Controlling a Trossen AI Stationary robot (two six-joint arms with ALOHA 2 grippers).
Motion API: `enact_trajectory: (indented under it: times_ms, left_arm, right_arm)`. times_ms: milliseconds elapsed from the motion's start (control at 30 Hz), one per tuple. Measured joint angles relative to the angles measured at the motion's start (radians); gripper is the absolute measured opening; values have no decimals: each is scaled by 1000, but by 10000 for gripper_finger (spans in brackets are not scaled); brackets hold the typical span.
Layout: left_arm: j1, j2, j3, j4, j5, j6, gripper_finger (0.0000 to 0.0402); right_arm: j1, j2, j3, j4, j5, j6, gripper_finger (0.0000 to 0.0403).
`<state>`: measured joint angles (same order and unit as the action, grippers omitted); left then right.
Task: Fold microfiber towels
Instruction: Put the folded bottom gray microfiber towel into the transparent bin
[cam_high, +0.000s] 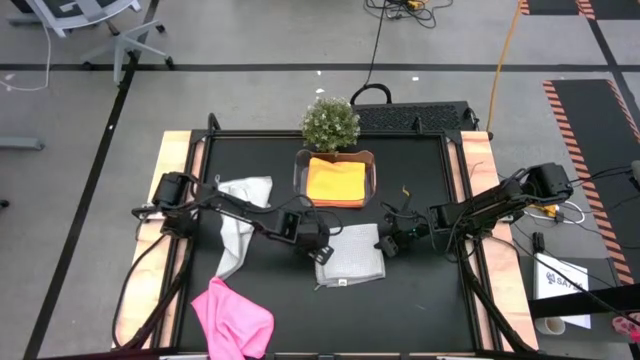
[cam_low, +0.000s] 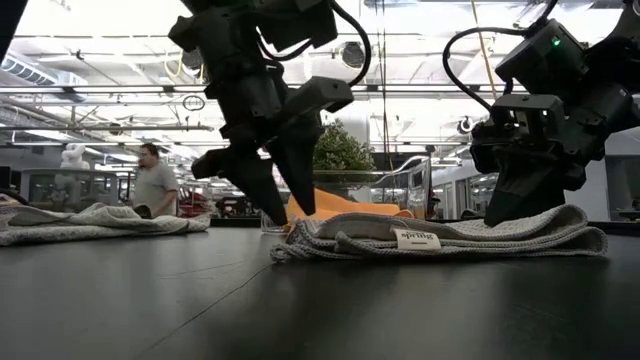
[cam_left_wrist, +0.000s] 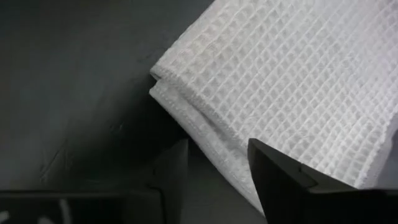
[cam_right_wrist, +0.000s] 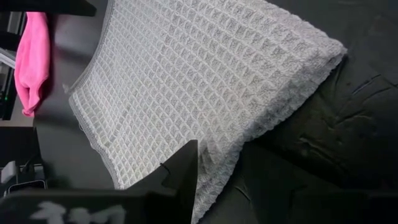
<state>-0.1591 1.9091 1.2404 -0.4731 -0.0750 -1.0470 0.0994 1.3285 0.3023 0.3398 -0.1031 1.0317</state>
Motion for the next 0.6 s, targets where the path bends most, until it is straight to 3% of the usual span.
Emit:
enact_trajectory:
  times_ms: [600]
  left_arm:
    - [1,75,2,86,60,-83,182]
  right_arm:
    - [0,0,0,23,-2,-3,119]
